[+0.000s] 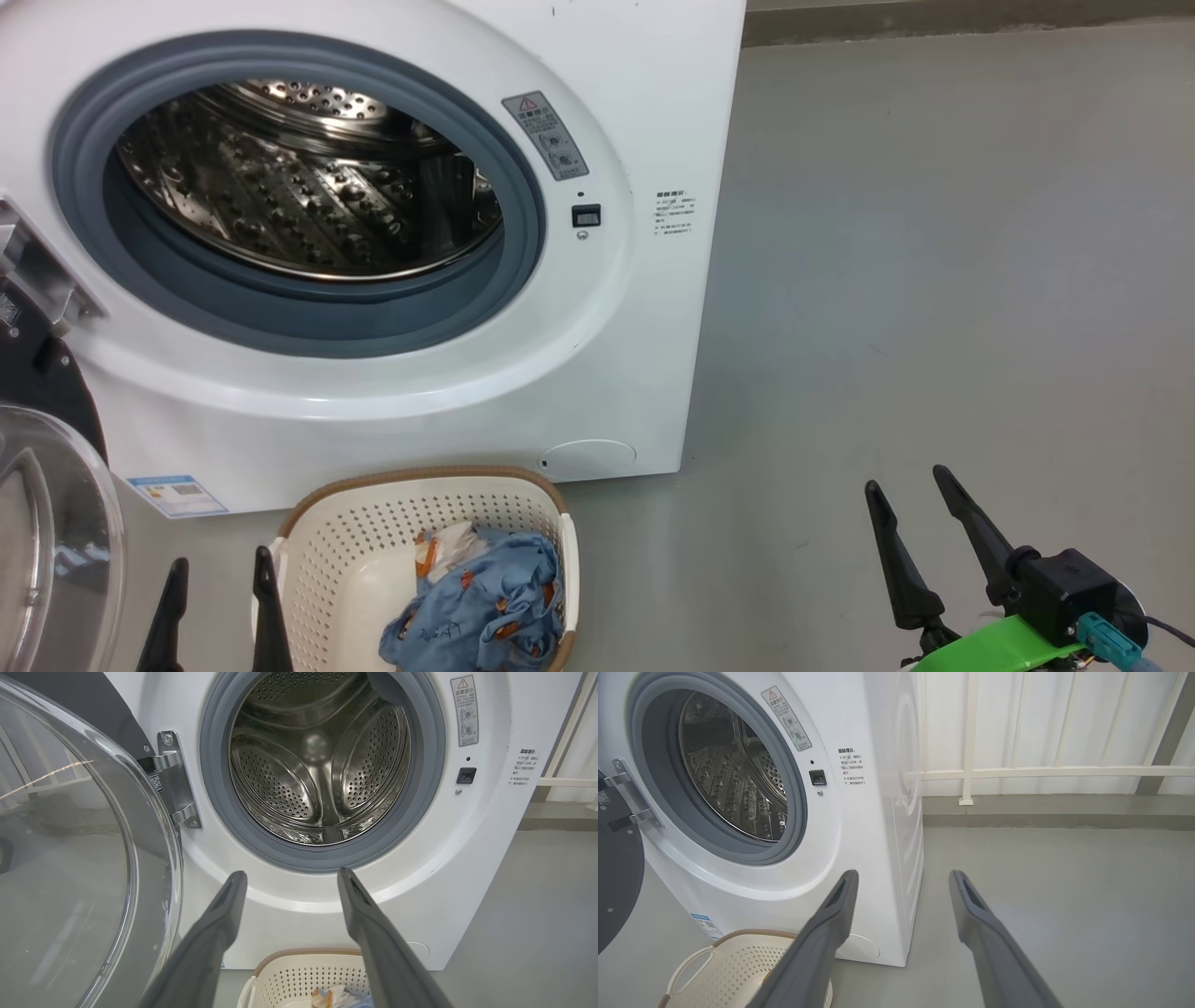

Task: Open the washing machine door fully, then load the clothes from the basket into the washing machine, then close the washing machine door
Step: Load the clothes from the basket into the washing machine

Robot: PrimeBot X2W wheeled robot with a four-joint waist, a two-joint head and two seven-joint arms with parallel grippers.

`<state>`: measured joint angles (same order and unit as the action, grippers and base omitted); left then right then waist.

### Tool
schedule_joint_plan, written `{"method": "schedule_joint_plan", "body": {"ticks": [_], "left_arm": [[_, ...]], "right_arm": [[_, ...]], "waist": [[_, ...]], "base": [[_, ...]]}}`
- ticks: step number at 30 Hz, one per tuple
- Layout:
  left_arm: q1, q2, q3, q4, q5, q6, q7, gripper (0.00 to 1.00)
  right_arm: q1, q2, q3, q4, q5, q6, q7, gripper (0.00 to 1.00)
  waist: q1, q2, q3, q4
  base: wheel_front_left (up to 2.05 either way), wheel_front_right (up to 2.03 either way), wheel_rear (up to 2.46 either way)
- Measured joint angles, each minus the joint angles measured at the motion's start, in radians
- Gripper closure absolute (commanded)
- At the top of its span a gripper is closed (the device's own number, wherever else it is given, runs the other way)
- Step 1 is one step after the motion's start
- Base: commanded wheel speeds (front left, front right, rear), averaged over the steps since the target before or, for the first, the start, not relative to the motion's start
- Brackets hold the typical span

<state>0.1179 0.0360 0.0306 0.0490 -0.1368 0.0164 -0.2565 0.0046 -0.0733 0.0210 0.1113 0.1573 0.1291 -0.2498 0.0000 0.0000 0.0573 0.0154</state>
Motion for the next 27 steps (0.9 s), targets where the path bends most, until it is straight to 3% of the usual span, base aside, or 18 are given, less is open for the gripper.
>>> {"method": "schedule_joint_plan", "body": {"ticks": [16, 27], "left_arm": [[0.000, 0.001, -0.057, 0.084, -0.053, -0.005, 0.000, 0.00], [-0.081, 0.002, -0.095, 0.166, -0.088, -0.048, 0.000, 0.00]], "right_arm": [[0.000, -0.001, 0.008, 0.010, 0.003, 0.000, 0.000, 0.00], [-0.026, -0.002, 0.018, 0.014, 0.012, 0.000, 0.000, 0.00]], "waist": [[0.0001, 0.0000, 0.033, -0.007], [0.0001, 0.0000, 0.135, -0.023]], "base": [[0.00, 0.00, 0.00], [0.00, 0.00, 0.00]]}}
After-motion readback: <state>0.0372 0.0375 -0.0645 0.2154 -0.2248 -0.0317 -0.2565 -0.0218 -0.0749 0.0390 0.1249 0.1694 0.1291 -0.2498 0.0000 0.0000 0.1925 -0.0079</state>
